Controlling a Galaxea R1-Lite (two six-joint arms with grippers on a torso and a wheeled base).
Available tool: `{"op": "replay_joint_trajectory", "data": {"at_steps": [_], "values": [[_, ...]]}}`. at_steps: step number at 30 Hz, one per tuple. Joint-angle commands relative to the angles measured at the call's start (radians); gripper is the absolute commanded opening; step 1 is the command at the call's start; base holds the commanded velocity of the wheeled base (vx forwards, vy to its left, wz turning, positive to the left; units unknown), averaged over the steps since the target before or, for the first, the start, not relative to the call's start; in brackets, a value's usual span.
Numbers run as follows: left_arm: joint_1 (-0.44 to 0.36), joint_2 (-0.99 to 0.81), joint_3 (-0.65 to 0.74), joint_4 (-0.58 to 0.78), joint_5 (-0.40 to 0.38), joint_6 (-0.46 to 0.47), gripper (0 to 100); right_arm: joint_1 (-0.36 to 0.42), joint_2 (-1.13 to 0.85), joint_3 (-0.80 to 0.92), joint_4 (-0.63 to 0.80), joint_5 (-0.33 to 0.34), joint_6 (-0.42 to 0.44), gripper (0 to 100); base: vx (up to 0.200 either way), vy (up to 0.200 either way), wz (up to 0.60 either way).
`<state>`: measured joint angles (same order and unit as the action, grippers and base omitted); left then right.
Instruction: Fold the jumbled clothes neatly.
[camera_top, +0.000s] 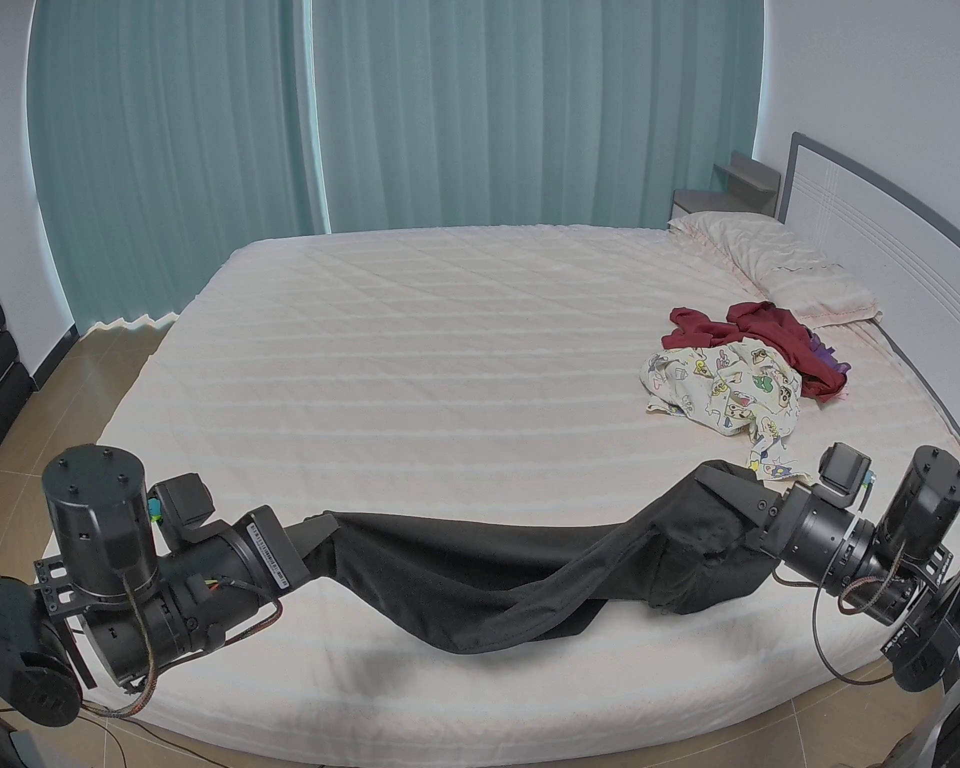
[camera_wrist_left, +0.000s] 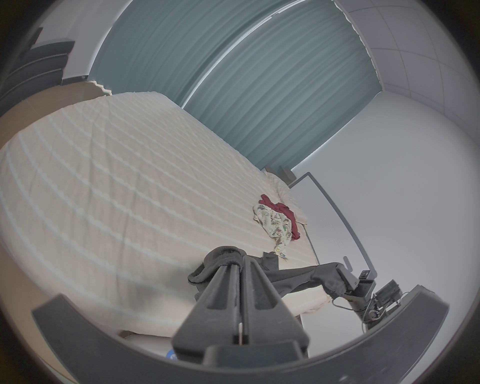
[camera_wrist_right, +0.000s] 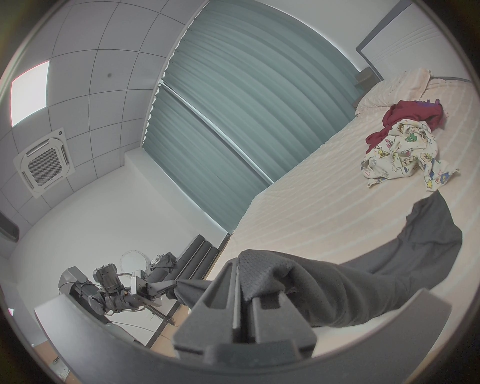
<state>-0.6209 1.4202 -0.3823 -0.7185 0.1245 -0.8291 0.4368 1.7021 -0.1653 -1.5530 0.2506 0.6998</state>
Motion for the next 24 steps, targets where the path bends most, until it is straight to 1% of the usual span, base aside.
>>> {"op": "replay_joint_trajectory", "data": {"at_steps": [1, 3, 6, 9, 10, 12, 13, 16, 17, 18, 19, 21, 24], "values": [[-0.028, -0.080, 0.017, 0.002, 0.003, -0.015, 0, 0.008, -0.104, 0.078, -0.012, 0.001, 0.000, 0, -0.200, 0.000, 0.00], [-0.057, -0.124, 0.039, 0.004, 0.004, -0.013, 0, 0.019, -0.176, 0.125, -0.010, 0.002, 0.001, 0, -0.200, 0.000, 0.00], [-0.065, -0.170, 0.062, 0.005, 0.004, -0.013, 0, 0.036, -0.246, 0.165, -0.010, 0.002, 0.003, 0, -0.200, 0.000, 0.00], [-0.065, -0.199, 0.071, 0.005, 0.004, -0.011, 0, 0.043, -0.299, 0.165, -0.002, -0.001, 0.012, 0, -0.200, 0.000, 0.00], [-0.066, -0.238, 0.080, 0.005, 0.004, -0.011, 0, 0.045, -0.368, 0.165, 0.031, -0.004, 0.018, 0, -0.200, 0.000, 0.00], [-0.065, -0.277, 0.079, 0.007, 0.006, -0.010, 0, 0.046, -0.432, 0.161, 0.076, -0.001, 0.014, 0, -0.200, 0.000, 0.00], [-0.065, -0.277, 0.079, 0.007, 0.006, -0.010, 0, 0.046, -0.432, 0.161, 0.076, -0.001, 0.014, 0, 0.000, 0.000, 0.00], [-0.063, -0.333, 0.054, 0.007, 0.057, -0.004, 0, 0.039, -0.558, 0.070, 0.133, -0.004, 0.015, 0, 0.000, 0.000, 0.00], [-0.063, -0.333, 0.054, 0.007, 0.057, -0.004, 0, 0.037, -0.565, 0.059, 0.143, -0.004, 0.015, 0, 0.000, 0.000, 0.00], [-0.057, -0.345, 0.020, 0.007, 0.083, 0.016, 0, 0.031, -0.627, -0.022, 0.221, -0.004, 0.015, 0, 0.000, 0.000, 0.00], [-0.057, -0.345, 0.020, 0.007, 0.083, 0.016, 0, 0.030, -0.633, -0.029, 0.229, -0.004, 0.015, 0, 0.000, 0.000, 0.00], [-0.053, -0.365, -0.024, 0.005, 0.121, 0.061, 0, 0.034, -0.742, -0.191, 0.444, -0.002, 0.017, 0, 0.000, 0.000, 0.00], [-0.049, -0.376, -0.053, 0.007, 0.135, 0.099, 0, 0.037, -0.788, -0.335, 0.680, -0.002, 0.021, 0, 0.000, 0.000, 0.00]]}}
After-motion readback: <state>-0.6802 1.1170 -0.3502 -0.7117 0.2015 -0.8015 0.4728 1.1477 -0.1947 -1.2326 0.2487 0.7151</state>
